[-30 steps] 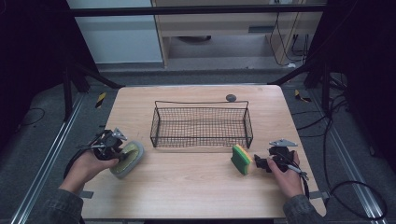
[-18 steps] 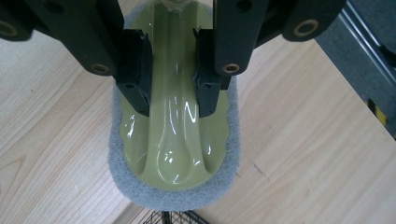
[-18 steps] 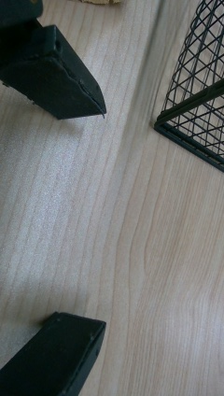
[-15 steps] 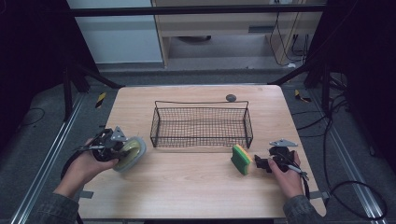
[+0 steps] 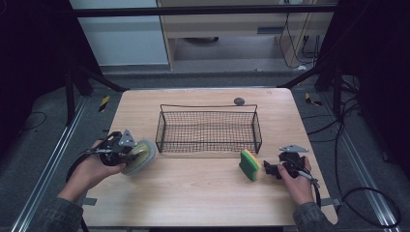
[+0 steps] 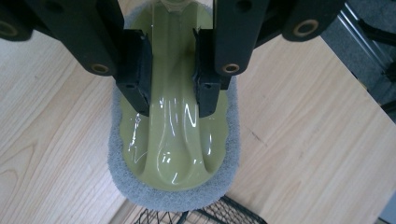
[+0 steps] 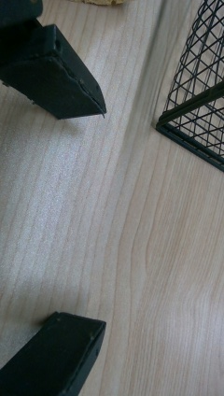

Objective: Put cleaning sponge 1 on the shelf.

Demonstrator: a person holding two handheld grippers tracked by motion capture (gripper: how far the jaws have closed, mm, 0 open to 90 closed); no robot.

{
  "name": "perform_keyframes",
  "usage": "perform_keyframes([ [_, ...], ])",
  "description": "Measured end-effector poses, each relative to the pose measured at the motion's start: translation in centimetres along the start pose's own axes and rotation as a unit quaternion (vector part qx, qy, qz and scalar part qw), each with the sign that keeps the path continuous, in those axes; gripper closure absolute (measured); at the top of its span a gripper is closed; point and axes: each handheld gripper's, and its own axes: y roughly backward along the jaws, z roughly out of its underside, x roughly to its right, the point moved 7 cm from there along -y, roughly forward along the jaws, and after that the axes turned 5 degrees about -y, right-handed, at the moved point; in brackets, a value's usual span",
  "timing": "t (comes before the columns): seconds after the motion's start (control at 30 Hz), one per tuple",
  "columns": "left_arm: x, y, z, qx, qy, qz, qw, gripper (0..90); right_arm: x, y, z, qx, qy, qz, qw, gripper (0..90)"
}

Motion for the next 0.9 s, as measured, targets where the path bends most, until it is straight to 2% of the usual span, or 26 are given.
perform_keyframes([
  [0.3,-0.4,0.8,-2.3,0.014,-0.031,-0.013,0.9993,70.5,0.0,0.1,0.0,0.0,0.0,0.0,1.0,0.6],
  [0.57,-0.7,1.9,-3.3,0.022,-0.043,-0.021,0.9986,70.5,0.0,0.1,0.1,0.0,0.0,0.0,1.0,0.6],
  [0.77,-1.1,2.7,-4.1,0.026,-0.041,-0.032,0.9983,70.5,0.0,0.0,0.0,0.001,-0.001,-0.001,1.0,0.4],
  [0.9,-1.3,3.6,-5.2,0.02,-0.057,-0.041,0.9973,70.5,0.0,0.0,0.0,0.001,-0.001,-0.001,1.0,0.4],
])
